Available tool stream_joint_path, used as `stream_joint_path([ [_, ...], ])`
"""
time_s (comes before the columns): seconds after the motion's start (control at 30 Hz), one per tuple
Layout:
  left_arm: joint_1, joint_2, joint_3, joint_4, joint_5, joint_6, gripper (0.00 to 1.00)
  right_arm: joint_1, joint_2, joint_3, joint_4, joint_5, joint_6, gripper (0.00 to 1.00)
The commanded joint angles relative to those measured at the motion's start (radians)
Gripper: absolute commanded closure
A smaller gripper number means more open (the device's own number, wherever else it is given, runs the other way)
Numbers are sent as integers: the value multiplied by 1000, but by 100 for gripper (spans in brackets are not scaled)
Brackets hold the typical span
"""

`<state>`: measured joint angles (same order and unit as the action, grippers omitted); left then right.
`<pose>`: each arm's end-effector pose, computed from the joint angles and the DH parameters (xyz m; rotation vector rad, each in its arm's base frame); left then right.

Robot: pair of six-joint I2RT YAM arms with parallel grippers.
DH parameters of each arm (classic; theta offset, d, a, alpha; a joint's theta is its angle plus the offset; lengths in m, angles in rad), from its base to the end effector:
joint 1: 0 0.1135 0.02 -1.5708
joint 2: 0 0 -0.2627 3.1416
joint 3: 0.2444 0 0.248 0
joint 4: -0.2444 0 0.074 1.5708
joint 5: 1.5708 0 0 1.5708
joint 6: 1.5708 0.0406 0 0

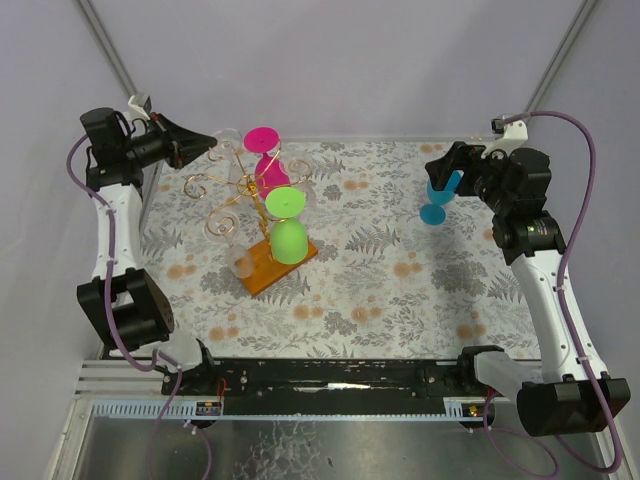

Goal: Take the wine glass off the wine glass rack

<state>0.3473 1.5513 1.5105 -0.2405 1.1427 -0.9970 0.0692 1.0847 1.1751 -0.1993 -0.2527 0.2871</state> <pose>0.3370 0.0827 0.4011 -0.4274 1.8949 -1.4853 0.2429 0.0270 0.4149 -0.0076 1.6989 0.4792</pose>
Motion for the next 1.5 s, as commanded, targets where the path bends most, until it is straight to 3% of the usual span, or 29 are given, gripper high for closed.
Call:
stream_joint_path([
  [0.0,3,-70,-9,18,48,15,100,-3,-22,27,24,8,-17,1],
  [0.5,80,-184,-132,-61,95,77,100,-4,1,32,37,-13,-11,1],
  [0.9,213,-155,-81,-127,162,142,100,-4,9,37,40,-17,-8,1],
  [1.2,253,-71,139,-117,144,262,100,-3,18,46,42,-26,-4,1],
  [1.47,190,3,402,-100,75,414,100,-3,19,49,43,-31,-3,1],
])
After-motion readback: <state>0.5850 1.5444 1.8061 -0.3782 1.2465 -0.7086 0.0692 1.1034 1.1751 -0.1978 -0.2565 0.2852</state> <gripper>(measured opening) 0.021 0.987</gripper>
